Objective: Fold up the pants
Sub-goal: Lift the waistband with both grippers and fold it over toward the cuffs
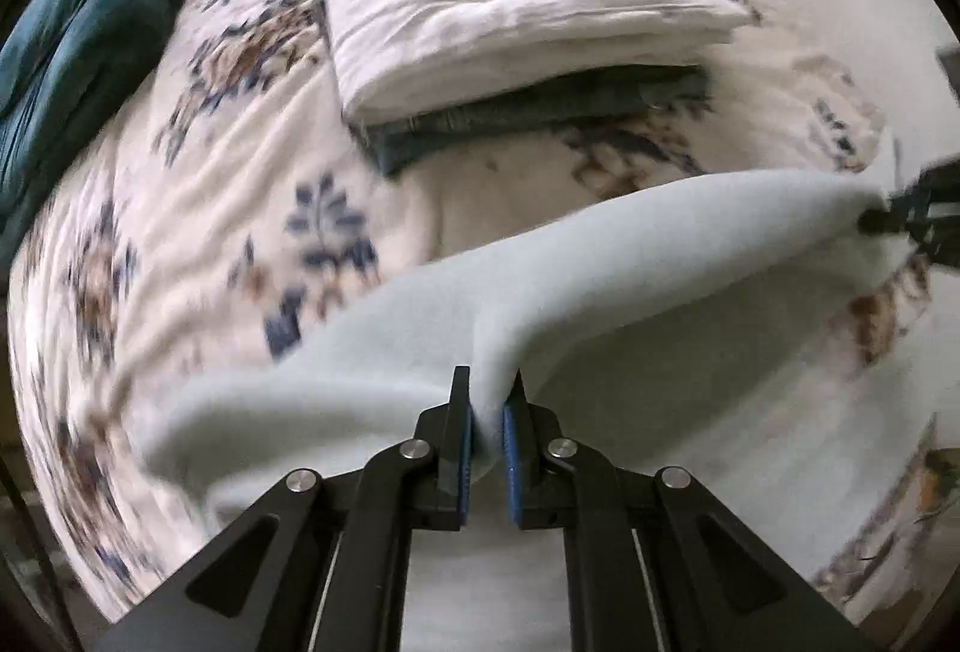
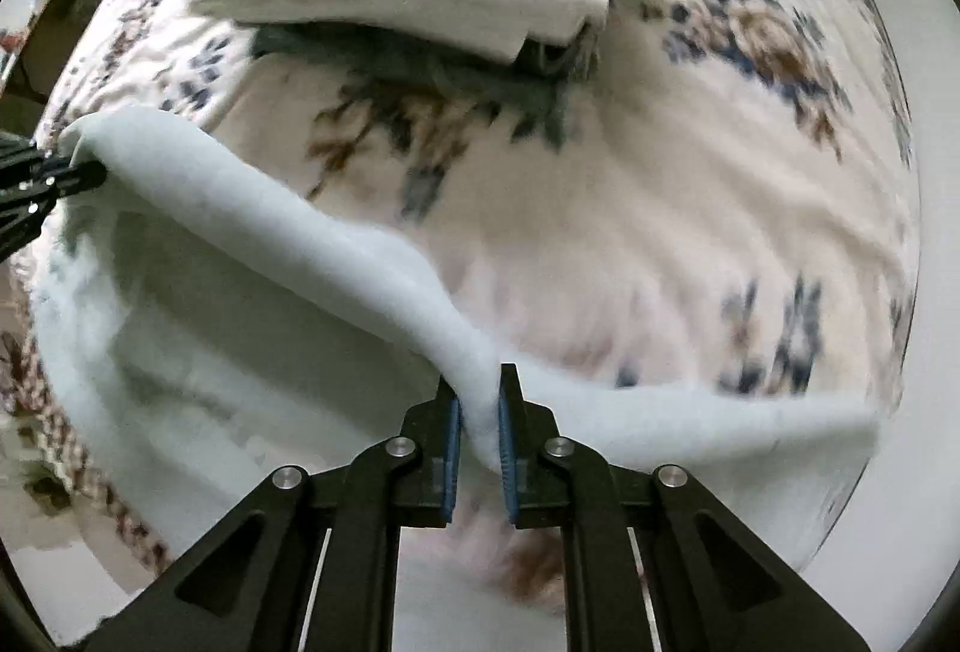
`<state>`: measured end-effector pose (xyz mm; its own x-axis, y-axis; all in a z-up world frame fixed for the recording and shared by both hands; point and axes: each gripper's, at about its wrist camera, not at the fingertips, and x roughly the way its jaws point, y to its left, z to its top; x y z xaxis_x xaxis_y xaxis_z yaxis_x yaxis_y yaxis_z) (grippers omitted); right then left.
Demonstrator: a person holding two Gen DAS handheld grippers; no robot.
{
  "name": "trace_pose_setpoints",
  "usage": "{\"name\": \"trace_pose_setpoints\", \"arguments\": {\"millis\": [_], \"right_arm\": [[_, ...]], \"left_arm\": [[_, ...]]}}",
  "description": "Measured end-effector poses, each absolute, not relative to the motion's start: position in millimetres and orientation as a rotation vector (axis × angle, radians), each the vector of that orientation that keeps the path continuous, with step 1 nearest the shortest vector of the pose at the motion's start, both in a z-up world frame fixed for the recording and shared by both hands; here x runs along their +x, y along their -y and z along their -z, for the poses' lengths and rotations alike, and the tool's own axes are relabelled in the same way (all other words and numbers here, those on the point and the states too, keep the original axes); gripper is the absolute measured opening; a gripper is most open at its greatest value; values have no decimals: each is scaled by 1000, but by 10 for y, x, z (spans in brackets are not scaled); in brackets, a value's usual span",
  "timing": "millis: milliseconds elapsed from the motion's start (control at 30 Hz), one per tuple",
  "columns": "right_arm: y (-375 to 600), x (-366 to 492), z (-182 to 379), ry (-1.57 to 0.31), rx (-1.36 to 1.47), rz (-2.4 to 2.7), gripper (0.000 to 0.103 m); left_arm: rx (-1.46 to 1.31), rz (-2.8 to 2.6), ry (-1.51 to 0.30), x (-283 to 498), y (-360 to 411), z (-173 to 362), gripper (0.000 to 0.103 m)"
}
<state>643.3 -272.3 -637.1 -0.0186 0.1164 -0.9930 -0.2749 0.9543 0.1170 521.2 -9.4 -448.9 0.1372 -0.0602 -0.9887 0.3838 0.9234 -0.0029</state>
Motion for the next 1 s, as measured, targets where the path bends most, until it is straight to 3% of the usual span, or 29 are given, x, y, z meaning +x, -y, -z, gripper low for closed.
{"name": "trace_pose_setpoints", "arguments": {"millis": [167, 400, 467, 500, 533, 567, 600, 667, 733, 800, 1000], "right_arm": [[2514, 5332, 6068, -1620, -107, -323, 12], [2353, 4353, 6682, -1804, -66, -272, 13], [2308, 4242, 6835, -1835, -78, -236, 19], [2301, 4220, 6866, -1841, -72, -229, 24], [2300, 4203, 6873, -1844, -56, -215, 49], [2310, 4191, 6854, -1843, -22, -206, 84], [2324, 4171, 6805, -1832, 42, -214, 96], [2327, 4130, 6707, -1802, 139, -240, 98], [2301, 4086, 6630, -1783, 175, -228, 98], [2283, 4051, 6543, -1748, 229, -202, 98], [2453, 4142, 6451, -1644, 562, 43, 98]], "left_arm": [[177, 282, -1513, 4477, -170, 4758, 6], [28, 119, -1661, 3668, -336, 5387, 11], [-22, 69, -1654, 3602, -332, 5359, 13], [-36, 53, -1639, 3581, -310, 5290, 17], [-46, 50, -1624, 3558, -300, 5227, 20], [-49, 34, -1598, 3534, -292, 5144, 21], [-61, 13, -1565, 3506, -296, 5049, 26], [-136, 9, -1516, 3391, -348, 4875, 37], [-220, -1, -1491, 3262, -468, 4758, 73], [-264, -30, -1488, 3238, -587, 4671, 97], [-600, -188, -1405, 3666, -1343, 4486, 97]]}}
